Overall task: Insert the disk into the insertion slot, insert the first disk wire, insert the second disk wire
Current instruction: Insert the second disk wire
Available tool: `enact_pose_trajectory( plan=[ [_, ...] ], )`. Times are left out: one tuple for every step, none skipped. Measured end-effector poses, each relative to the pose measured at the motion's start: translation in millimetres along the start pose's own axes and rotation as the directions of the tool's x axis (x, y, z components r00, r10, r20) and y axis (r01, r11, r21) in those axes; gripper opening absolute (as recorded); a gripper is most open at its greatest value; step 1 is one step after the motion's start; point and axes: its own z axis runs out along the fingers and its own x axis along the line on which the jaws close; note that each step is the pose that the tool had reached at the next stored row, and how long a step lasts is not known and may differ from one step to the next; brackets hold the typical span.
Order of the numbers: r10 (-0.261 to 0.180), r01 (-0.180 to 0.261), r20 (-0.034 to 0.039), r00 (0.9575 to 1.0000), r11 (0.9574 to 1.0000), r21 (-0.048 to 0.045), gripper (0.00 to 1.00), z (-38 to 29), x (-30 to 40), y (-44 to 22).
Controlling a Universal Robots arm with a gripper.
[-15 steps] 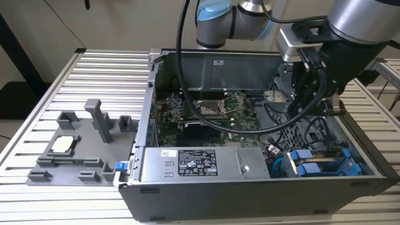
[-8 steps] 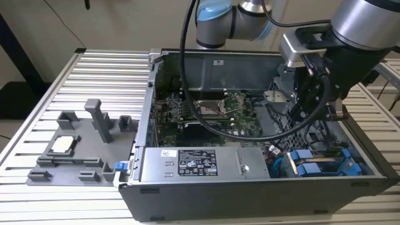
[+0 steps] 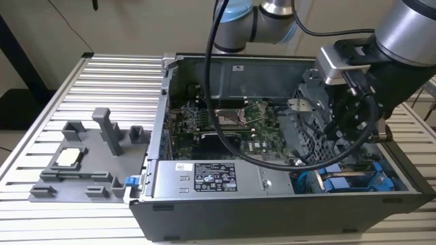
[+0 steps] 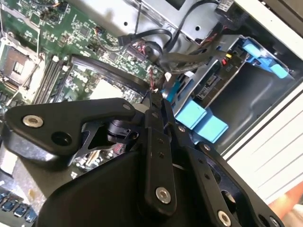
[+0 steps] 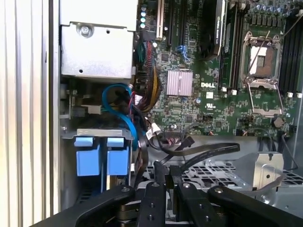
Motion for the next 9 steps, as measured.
enact_pose_trajectory(
  plan=[
    [0.000, 0.000, -0.0003, 1.0000, 1.0000, 0.0000, 0.16, 0.0, 2.8, -0.5],
    [0.000, 0.000, -0.0005, 1.0000, 1.0000, -0.0001, 0.16, -0.1, 5.7, -1.1],
    [0.000, 0.000, -0.0003, 1.0000, 1.0000, 0.0000, 0.16, 0.0, 8.6, -1.8],
    [0.000, 0.000, -0.0004, 1.0000, 1.0000, 0.0000, 0.16, 0.1, 11.6, -2.6],
    [0.000, 0.000, -0.0003, 1.0000, 1.0000, 0.0000, 0.16, 0.2, 14.4, -3.5],
    [0.000, 0.000, -0.0003, 1.0000, 1.0000, 0.0000, 0.16, 0.3, 17.2, -4.6],
    [0.000, 0.000, -0.0004, 1.0000, 1.0000, 0.0000, 0.16, 0.4, 19.9, -5.8],
    [0.000, 0.000, -0.0004, 1.0000, 1.0000, 0.0000, 0.16, 0.6, 22.7, -7.1],
    [0.000, 0.000, -0.0005, 1.0000, 1.0000, 0.0000, 0.16, 0.8, 25.2, -8.5]
  ],
)
